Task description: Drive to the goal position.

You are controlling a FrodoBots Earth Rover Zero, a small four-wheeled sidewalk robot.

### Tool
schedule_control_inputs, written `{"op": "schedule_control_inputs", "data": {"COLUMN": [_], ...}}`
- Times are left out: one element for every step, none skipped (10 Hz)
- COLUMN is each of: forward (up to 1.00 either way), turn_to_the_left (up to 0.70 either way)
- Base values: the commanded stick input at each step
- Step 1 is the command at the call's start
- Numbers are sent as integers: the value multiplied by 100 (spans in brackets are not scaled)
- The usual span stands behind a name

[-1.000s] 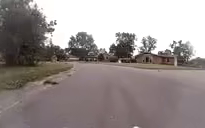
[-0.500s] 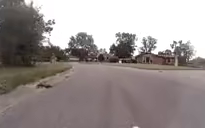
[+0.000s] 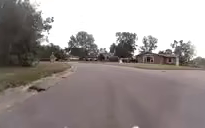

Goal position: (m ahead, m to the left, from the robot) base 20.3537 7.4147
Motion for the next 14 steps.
{"op": "schedule_control_inputs", "data": {"forward": [70, 70, 70, 70, 70, 70, 70, 70, 70, 70, 70, 70, 70, 70], "turn_to_the_left": [0, 0, 0, 0, 0, 0, 0, 0, 0, 0, 0, 0, 0, 0]}}
